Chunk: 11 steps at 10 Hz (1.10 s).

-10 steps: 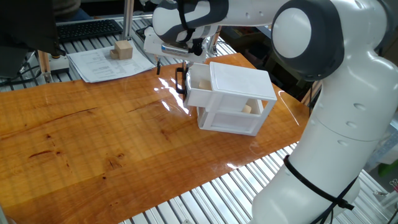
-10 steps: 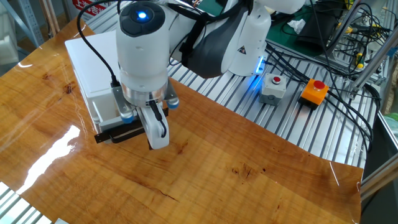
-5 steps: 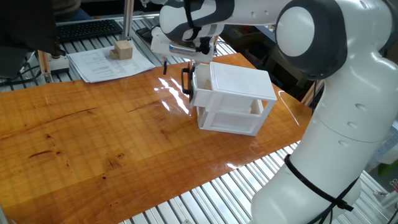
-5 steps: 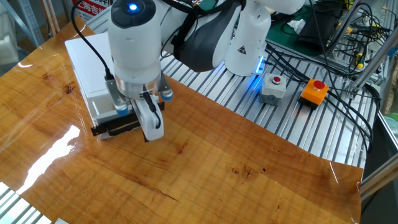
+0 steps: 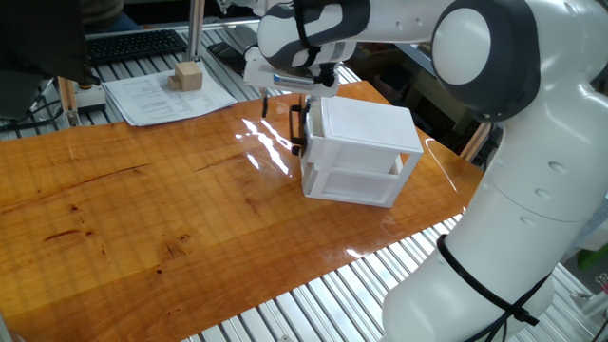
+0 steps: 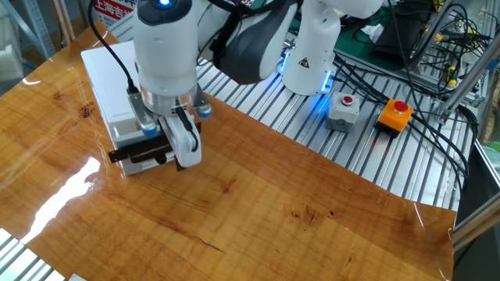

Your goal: Put things in the drawer

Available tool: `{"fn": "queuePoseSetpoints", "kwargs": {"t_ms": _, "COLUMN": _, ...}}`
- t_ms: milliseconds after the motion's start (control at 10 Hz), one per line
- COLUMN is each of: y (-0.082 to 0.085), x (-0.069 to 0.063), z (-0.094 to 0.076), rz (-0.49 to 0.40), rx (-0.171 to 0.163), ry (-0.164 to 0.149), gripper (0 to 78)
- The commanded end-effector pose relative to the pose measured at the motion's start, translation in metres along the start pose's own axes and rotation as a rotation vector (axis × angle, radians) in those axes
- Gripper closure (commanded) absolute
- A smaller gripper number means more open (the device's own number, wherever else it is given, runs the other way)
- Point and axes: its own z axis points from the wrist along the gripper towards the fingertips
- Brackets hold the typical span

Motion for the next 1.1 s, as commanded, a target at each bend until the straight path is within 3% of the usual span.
{"fn": "queuePoseSetpoints", "kwargs": {"t_ms": 100, "y": -0.017, "x": 0.001, "z": -0.003, "rz": -0.007, "rx": 0.015, "ry": 0.018, "gripper": 0.1}}
{"fn": "queuePoseSetpoints", "kwargs": {"t_ms": 900, "y": -0.037, "x": 0.004, "z": 0.007, "rz": -0.012, "rx": 0.041, "ry": 0.006, "gripper": 0.1}}
{"fn": "queuePoseSetpoints", "kwargs": {"t_ms": 1100, "y": -0.042, "x": 0.005, "z": 0.007, "rz": -0.011, "rx": 0.075, "ry": 0.004, "gripper": 0.1}}
